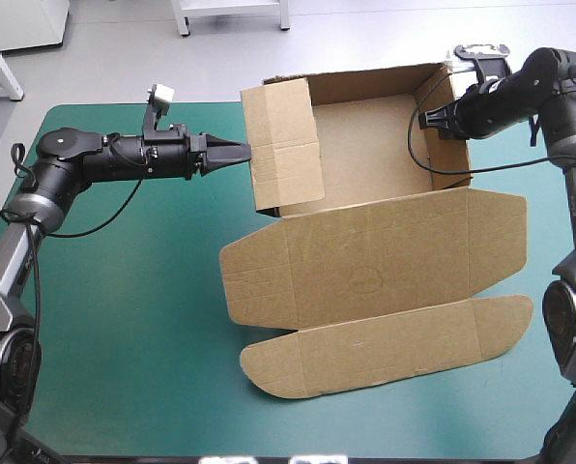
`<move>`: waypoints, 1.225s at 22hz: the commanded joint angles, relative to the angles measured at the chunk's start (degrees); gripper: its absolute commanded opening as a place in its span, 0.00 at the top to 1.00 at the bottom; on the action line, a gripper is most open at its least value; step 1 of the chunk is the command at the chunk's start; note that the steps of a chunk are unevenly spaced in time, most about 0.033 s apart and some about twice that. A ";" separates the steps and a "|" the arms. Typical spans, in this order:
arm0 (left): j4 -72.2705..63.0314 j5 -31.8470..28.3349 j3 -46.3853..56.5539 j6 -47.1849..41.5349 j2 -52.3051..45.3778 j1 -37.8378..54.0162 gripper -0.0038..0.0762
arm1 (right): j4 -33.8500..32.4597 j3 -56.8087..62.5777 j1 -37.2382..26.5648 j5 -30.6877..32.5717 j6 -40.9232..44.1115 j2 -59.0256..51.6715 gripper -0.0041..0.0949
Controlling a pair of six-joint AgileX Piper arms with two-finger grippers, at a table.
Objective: Fold the box
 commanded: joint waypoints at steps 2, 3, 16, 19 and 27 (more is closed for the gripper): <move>-4.10 5.21 -1.83 -0.56 -2.95 -0.39 0.73 | 2.03 -1.77 -0.05 -1.07 0.58 -3.19 0.96; -4.01 5.10 -1.83 -0.56 -2.95 -0.39 0.58 | 2.03 -1.77 -0.05 -1.07 0.58 -3.19 0.96; 0.41 -10.52 -1.83 -3.14 -2.95 -4.37 0.32 | 2.01 -1.77 1.28 -0.93 1.72 -3.19 0.96; 5.22 -14.83 -2.24 -5.65 -2.95 -7.52 0.32 | -0.67 -1.77 2.79 -1.14 2.91 -3.19 0.96; 24.80 -18.55 -6.90 -21.69 -2.95 -12.82 0.38 | -4.24 -1.77 5.65 -1.27 5.01 -3.19 0.96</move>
